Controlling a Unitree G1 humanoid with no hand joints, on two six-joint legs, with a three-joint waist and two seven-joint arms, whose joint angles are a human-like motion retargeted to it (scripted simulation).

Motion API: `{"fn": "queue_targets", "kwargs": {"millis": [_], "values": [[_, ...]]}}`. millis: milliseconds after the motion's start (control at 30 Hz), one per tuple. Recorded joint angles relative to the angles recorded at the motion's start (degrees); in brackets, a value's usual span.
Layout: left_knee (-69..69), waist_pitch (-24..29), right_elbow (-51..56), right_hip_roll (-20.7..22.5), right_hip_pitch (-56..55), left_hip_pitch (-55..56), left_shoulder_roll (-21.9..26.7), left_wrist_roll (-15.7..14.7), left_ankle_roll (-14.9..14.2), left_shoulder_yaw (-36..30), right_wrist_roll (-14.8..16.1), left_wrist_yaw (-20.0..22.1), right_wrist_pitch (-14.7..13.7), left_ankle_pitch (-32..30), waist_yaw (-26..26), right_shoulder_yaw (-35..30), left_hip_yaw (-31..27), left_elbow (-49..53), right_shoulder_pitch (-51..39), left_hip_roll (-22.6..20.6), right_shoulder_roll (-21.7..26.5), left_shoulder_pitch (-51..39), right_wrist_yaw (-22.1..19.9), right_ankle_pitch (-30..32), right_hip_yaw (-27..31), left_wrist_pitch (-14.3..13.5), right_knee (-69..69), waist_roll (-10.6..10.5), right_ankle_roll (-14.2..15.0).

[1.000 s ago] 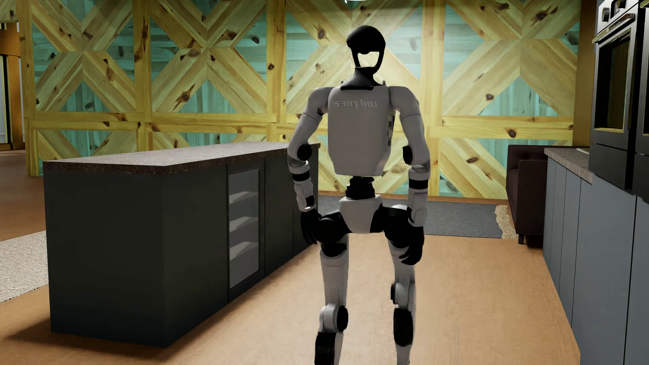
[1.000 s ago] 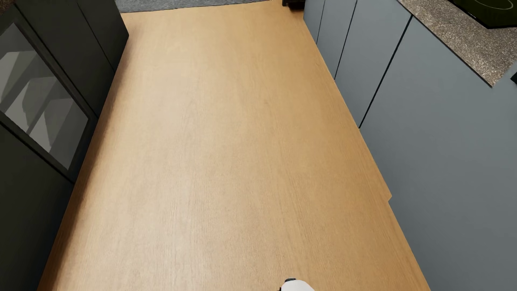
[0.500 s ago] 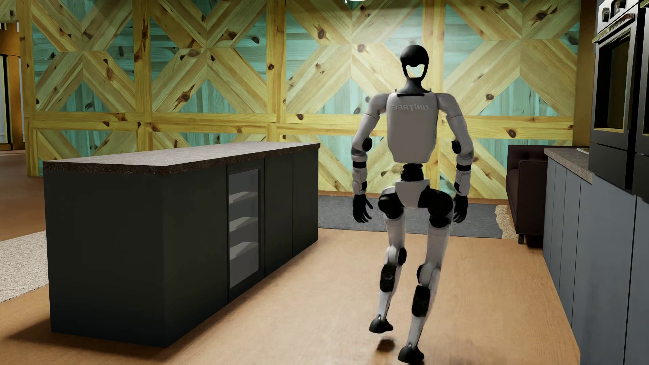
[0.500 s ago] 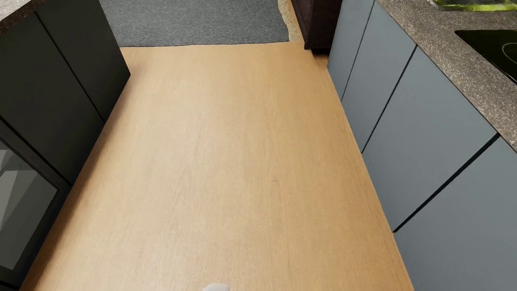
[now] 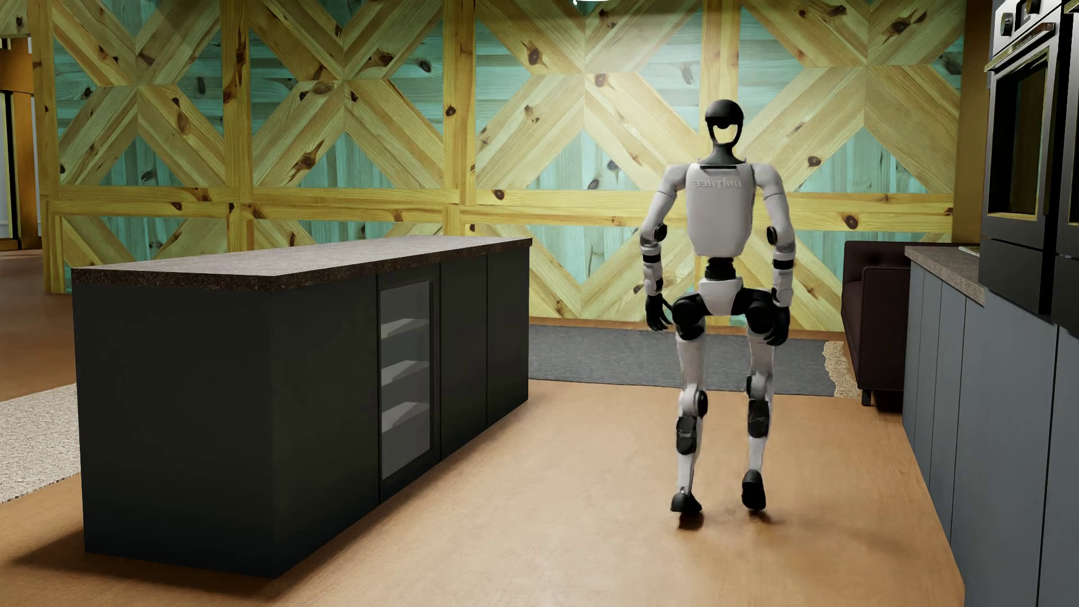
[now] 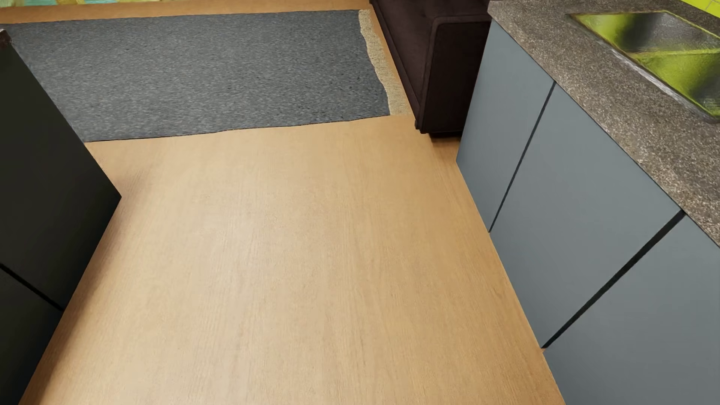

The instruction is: Walk around the counter

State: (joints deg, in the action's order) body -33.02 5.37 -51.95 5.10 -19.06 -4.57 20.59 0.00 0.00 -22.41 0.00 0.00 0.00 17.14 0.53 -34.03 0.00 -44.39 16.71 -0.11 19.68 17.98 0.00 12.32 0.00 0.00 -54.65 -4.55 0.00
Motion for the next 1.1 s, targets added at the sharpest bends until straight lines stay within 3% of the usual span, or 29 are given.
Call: {"fn": "queue_targets", "kwargs": {"millis": [33, 67, 133, 167, 233, 267, 300, 333, 400, 467, 533, 600, 633, 667, 700, 733, 767, 800, 867, 900, 967, 1033, 1067, 1100], "values": [[2.21, 0.11, -0.21, -0.09, -2.09, -5.01, 0.28, 0.0, 0.0, 0.61, 0.0, 0.0, 0.0, 1.39, 2.74, -0.23, 0.0, 2.1, 1.29, 0.9, 0.18, -0.88, 0.0, -0.4, 0.0, 0.0, 11.65, -0.64, 0.0], [3.29, -0.46, -0.22, -1.13, -4.89, -8.05, 0.87, 0.0, 0.0, 1.42, 0.0, 0.0, 0.0, 3.15, 4.32, -0.47, 0.0, 3.68, 1.92, 0.74, 0.19, -2.44, 0.0, -7.49, 0.0, 0.0, 21.28, -0.22, 0.0], [2.13, -1.17, -0.07, -3.66, -8.8, -12.48, 1.54, 0.0, 0.0, 3.39, 0.0, 0.0, 0.0, 5.01, 7.44, -1.7, 0.0, 5.0, 2.98, 1.83, 0.58, -5.05, 0.0, -29.1, 0.0, 0.0, 27.95, 0.06, 0.0], [0.76, -0.96, 0.07, -4.21, -10.13, -14.8, 1.37, 0.0, 0.0, 4.44, 0.0, 0.0, 0.0, 3.16, 8.98, -2.2, 0.0, 4.48, 3.63, 3.19, 0.93, -5.62, 0.0, -27.29, 0.0, 0.0, 27.53, -0.45, 0.0], [-7.64, -1.85, -1.01, -1.35, -13.14, -15.57, 0.46, 0.0, 0.0, 6.01, 0.0, 0.0, 0.0, -9.79, 9.52, -2.52, 0.0, 2.08, 4.38, 7.36, 1.02, -4.4, 0.0, -5.46, 0.0, 0.0, 20.78, -2.85, 0.0], [-16.89, -2.39, -2.24, 1.28, -13.07, -12.02, 0.04, 0.0, 0.0, 4.9, 0.0, 0.0, 0.0, -18.86, 8.28, -2.14, 0.0, -0.41, 4.17, 9.14, 1.09, -3.42, 0.0, 0.68, 0.0, 0.0, 16.41, -4.64, 0.0], [-28.55, -2.53, -3.38, 3.67, -11.21, -6.1, 0.03, 0.0, 0.0, 2.87, 0.0, 0.0, 0.0, -23.17, 6.59, -0.98, 0.0, -2.72, 3.29, 9.91, 1.4, -2.42, 0.0, 0.91, 0.0, 0.0, 13.52, -5.86, 0.0], [-39.67, -2.09, -3.69, 6.05, -7.44, 0.92, 0.11, 0.0, 0.0, 1.86, 0.0, 0.0, 0.0, -19.6, 4.4, 0.99, 0.0, -3.02, 2.03, 10.29, 1.41, -1.19, 0.0, -1.3, 0.0, 0.0, 13.43, -6.73, 0.0], [-48.99, -0.81, -2.28, 7.22, 5.29, 12.91, 0.55, 0.0, 0.0, -1.02, 0.0, 0.0, 0.0, -5.81, -2.35, 2.57, 0.0, -3.81, -1.0, 7.75, 1.97, 0.86, 0.0, -9.12, 0.0, 0.0, 19.12, -6.11, 0.0], [-40.25, -0.01, 4.59, 5.65, 18.79, 21.71, 1.32, 0.0, 0.0, -1.84, 0.0, 0.0, 0.0, -3.06, -9.9, 4.1, 0.0, -6.25, -2.4, 5.07, 3.78, 3.81, 0.0, -17.96, 0.0, 0.0, 26.34, -4.31, 0.0], [-21.7, -0.6, 10.45, 3.47, 29.84, 28.24, 2.25, 0.0, 0.0, -1.9, 0.0, 0.0, 0.0, -4.94, -15.37, 7.02, 0.0, -8.41, -4.41, 5.29, 4.81, 6.6, 0.0, -29.69, 0.0, 0.0, 30.83, -3.3, 0.0], [-0.59, -2.5, 14.8, 2.74, 35.96, 31.34, 2.78, 0.0, 0.0, -2.09, 0.0, 0.0, 0.0, -9.33, -18.65, 9.51, 0.0, -11.42, -7.75, 6.85, 5.54, 8.31, 0.0, -36.45, 0.0, 0.0, 30.13, -3.63, 0.0], [12.09, -3.38, 16.07, 2.55, 37.87, 32.34, 2.82, 0.0, 0.0, -2.31, 0.0, 0.0, 0.0, -23.12, -19.19, 10.85, 0.0, -12.88, -9.09, 7.14, 5.7, 9.0, 0.0, -36.53, 0.0, 0.0, 30.45, -3.99, 0.0], [15.08, -3.73, 16.74, 2.18, 39.49, 34.11, 2.81, 0.0, 0.0, -2.34, 0.0, 0.0, 0.0, -27.58, -18.94, 11.96, 0.0, -14.38, -9.73, 6.86, 5.58, 9.52, 0.0, -33.8, 0.0, 0.0, 30.38, -4.32, 0.0], [-0.55, -3.24, 16.65, 0.93, 41.1, 35.47, 2.81, 0.0, 0.0, -2.93, 0.0, 0.0, 0.0, -9.32, -18.48, 13.15, 0.0, -16.08, -9.22, 5.84, 5.15, 9.65, 0.0, -28.24, 0.0, 0.0, 27.52, -4.31, 0.0], [-7.8, -3.15, 14.85, -1.02, 40.29, 36.76, 2.73, 0.0, 0.0, -3.04, 0.0, 0.0, 0.0, -3.49, -17.8, 14.02, 0.0, -17.36, -8.12, 4.61, 4.19, 9.55, 0.0, -20.4, 0.0, 0.0, 20.28, -3.82, 0.0], [-14.46, -2.77, 11.16, -3.33, 36.74, 37.04, 2.47, 0.0, 0.0, -2.72, 0.0, 0.0, 0.0, -3.16, -16.75, 13.89, 0.0, -18.04, -7.06, 2.66, 3.13, 8.92, 0.0, -13.01, 0.0, 0.0, 8.48, -3.25, 0.0], [-18.03, -1.55, 6.78, -4.49, 31.57, 34.23, 2.34, 0.0, 0.0, -3.85, 0.0, 0.0, 0.0, -0.76, -15.55, 12.63, 0.0, -17.89, -6.14, -0.12, 2.74, 7.24, 0.0, -9.79, 0.0, 0.0, -6.33, -3.4, 0.0], [-13.51, -0.79, 0.29, -3.84, 16.81, 24.66, 1.69, 0.0, 0.0, -4.86, 0.0, 0.0, 0.0, -0.91, -10.89, 6.51, 0.0, -11.91, -4.69, -4.84, 3.37, 4.58, 0.0, -12.57, 0.0, 0.0, -30.45, -5.18, 0.0], [-9.36, -0.66, -1.73, -2.74, 10.58, 18.17, 1.22, 0.0, 0.0, -3.85, 0.0, 0.0, 0.0, -2.93, -7.26, 4.62, 0.0, -7.65, -2.78, -5.79, 3.31, 3.81, 0.0, -12.38, 0.0, 0.0, -32.92, -6.51, 0.0], [-1.16, -0.85, -3.76, -0.61, -0.27, 6.25, 0.46, 0.0, 0.0, -2.19, 0.0, 0.0, 0.0, -7.11, -0.13, 2.65, 0.0, -0.55, 1.5, -5.54, 2.76, 1.52, 0.0, -5.4, 0.0, 0.0, -21.04, -8.21, 0.0], [4.08, -1.18, -3.41, -1.04, -6.9, -3.28, 0.54, 0.0, 0.0, -1.61, 0.0, 0.0, 0.0, -10.8, 5.62, 1.8, 0.0, 5.55, 5.46, -2.84, 2.08, -1.01, 0.0, 2.73, 0.0, 0.0, 2.88, -8.33, 0.0], [5.31, -1.72, -3.08, -1.91, -9.3, -7.33, 1.21, 0.0, 0.0, -1.31, 0.0, 0.0, 0.0, -12.36, 6.69, 1.71, 0.0, 8.79, 7.03, -1.32, 1.48, -2.14, 0.0, 0.2, 0.0, 0.0, 13.97, -7.53, 0.0], [5.6, -2.53, -3.01, -3.18, -11.55, -10.37, 2.19, 0.0, 0.0, -0.62, 0.0, 0.0, 0.0, -14.75, 7.41, 1.81, 0.0, 12.36, 7.84, 0.23, 0.77, -2.83, 0.0, -9.38, 0.0, 0.0, 22.78, -6.41, 0.0]]}}
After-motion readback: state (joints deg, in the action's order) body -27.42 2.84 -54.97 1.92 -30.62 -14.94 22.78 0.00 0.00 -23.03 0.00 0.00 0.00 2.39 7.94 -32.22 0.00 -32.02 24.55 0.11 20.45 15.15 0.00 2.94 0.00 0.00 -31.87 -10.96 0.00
